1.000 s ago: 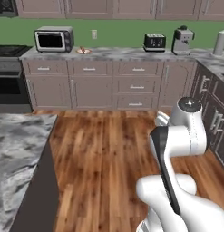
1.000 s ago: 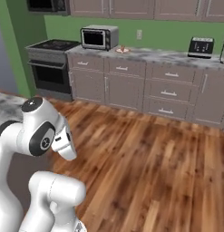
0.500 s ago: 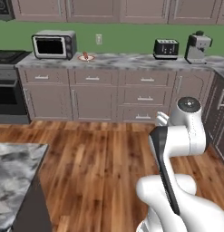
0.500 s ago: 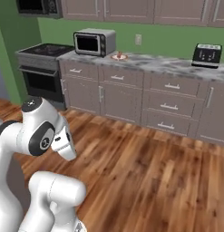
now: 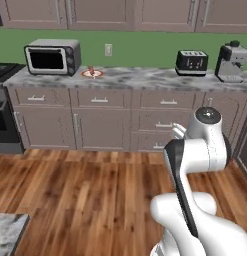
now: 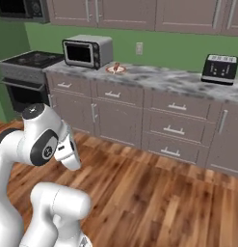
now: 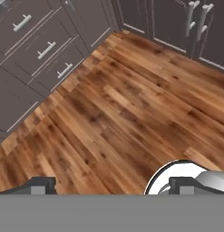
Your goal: Place the cold items (mango and onion) from the fridge in one tupperware on the dining counter. Place the warm items (hot dog and kebab skewer) in the stove area in another tupperware.
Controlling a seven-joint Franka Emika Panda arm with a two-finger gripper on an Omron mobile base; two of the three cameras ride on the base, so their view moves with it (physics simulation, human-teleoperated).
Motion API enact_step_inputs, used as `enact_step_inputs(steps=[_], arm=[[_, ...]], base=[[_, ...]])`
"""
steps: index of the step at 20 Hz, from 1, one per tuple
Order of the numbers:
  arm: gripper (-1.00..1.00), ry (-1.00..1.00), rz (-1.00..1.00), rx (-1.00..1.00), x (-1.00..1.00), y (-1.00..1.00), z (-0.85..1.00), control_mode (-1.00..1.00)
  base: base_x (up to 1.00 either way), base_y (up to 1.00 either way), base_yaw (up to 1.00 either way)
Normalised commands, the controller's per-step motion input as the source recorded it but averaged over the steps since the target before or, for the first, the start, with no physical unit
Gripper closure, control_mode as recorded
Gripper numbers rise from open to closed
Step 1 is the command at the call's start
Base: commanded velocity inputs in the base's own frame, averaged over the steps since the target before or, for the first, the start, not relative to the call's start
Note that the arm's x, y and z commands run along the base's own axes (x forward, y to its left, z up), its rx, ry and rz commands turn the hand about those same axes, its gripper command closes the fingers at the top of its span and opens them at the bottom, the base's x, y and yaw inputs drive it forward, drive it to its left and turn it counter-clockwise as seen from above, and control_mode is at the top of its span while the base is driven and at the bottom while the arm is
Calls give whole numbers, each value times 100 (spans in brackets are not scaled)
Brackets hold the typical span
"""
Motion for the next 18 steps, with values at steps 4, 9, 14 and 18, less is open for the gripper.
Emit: enact_step_inputs(steps=[4,9,14,18], arm=[[-100,0,0,0,0,0,0,100],[-100,0,0,0,0,0,0,100],[-100,0,0,0,0,0,0,100],[-100,0,0,0,0,0,0,100]], base=[[100,-4,0],[100,15,0],[100,31,-2],[98,49,-5]])
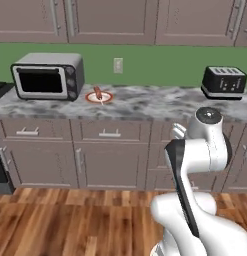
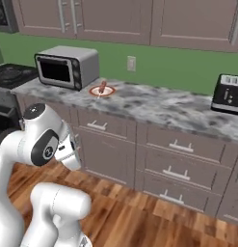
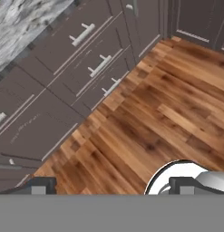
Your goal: Place the cold items (mango and onion) from the fridge in one tupperware on the dining counter. Place the warm items (hot dog and kebab skewer) in the stove area in another tupperware.
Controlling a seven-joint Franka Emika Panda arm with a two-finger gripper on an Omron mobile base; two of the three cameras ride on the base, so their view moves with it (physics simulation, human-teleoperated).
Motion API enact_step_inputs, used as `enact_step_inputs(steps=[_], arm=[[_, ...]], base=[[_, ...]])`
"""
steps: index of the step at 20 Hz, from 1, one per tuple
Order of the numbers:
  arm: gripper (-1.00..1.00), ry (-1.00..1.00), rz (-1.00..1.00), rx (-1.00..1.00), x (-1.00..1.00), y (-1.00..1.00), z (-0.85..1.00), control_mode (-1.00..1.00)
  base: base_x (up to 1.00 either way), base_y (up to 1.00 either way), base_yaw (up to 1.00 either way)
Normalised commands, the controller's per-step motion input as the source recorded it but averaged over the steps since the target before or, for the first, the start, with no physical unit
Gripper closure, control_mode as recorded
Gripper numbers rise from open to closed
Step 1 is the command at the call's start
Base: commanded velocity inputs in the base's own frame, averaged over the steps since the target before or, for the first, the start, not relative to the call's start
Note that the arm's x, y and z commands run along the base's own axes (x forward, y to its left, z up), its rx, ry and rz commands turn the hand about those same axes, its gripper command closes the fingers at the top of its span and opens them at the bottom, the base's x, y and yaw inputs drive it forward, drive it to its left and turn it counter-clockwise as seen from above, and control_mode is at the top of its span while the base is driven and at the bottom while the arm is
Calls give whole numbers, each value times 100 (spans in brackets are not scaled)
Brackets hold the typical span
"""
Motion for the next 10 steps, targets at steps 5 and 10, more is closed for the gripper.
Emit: enact_step_inputs(steps=[5,10], arm=[[-100,0,0,0,0,0,0,100],[-100,0,0,0,0,0,0,100]], base=[[91,53,-7],[81,50,-8]])
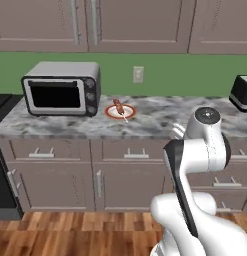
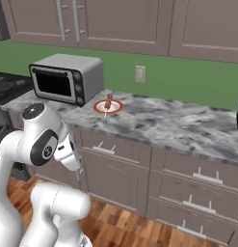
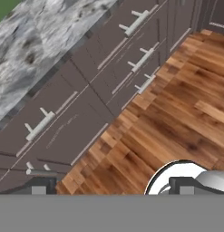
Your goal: Place the cold items (mango and onion) from the fridge in one tupperware on the dining counter. Place the warm items (hot dog and kebab skewer) in the stove area in another tupperware.
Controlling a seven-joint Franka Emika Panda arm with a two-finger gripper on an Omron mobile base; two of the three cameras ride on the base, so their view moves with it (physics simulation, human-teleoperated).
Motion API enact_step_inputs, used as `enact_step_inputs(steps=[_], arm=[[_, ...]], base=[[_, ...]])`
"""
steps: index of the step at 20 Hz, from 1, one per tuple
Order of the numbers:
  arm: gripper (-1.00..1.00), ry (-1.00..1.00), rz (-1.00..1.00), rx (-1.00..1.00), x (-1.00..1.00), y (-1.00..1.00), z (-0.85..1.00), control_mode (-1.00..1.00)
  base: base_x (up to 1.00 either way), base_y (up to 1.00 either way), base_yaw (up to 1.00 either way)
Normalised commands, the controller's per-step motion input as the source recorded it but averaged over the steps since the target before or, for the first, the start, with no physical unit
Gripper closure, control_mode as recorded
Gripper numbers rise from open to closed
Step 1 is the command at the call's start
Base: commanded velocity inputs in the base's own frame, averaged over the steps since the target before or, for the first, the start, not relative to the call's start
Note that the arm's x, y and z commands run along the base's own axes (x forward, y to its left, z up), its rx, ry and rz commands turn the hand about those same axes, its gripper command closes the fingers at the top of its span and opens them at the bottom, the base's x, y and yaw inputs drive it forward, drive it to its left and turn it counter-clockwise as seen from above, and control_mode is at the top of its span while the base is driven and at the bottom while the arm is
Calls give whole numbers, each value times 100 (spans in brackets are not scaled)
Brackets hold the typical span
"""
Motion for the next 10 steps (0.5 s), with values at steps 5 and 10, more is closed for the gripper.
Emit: enact_step_inputs(steps=[5,10], arm=[[-100,0,0,0,0,0,0,100],[-100,0,0,0,0,0,0,100]], base=[[73,38,-7],[57,20,-10]])
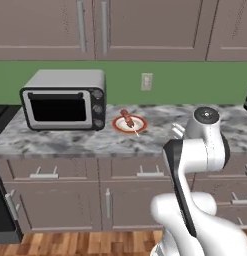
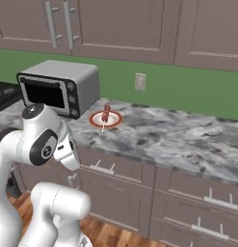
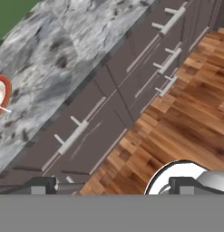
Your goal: Place the cold items (mango and onion) from the fridge in one tupperware on the dining counter. Place the warm items (hot dog and kebab skewer) in the stove area in another tupperware.
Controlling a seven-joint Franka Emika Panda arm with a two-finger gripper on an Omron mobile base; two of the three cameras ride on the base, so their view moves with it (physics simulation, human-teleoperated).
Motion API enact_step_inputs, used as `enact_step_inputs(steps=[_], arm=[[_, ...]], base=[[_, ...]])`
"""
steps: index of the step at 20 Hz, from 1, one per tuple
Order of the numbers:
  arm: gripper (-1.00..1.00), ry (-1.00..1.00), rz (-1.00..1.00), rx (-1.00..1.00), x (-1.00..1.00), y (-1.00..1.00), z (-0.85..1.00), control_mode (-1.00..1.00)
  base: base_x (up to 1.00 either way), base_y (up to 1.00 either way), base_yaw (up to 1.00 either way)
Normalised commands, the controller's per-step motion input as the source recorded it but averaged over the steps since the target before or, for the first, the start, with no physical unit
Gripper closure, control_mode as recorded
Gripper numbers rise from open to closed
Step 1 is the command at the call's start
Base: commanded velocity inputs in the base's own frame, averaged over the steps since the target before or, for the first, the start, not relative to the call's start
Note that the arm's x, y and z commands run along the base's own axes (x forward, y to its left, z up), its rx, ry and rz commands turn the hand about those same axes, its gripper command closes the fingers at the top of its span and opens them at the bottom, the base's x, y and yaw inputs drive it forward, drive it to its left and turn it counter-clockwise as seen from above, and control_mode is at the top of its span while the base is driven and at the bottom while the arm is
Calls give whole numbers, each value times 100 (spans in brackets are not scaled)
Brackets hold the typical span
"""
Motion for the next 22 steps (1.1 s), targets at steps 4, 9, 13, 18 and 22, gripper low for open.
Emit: enact_step_inputs(steps=[4,9,13,18,22], arm=[[-100,0,0,0,0,0,0,100],[-100,0,0,0,0,0,0,100],[-100,0,0,0,0,0,0,100],[-100,0,0,0,0,0,0,100],[-100,0,0,0,0,0,0,100]], base=[[49,26,-11],[50,43,-11],[57,34,-8],[61,20,-5],[51,18,-5]])
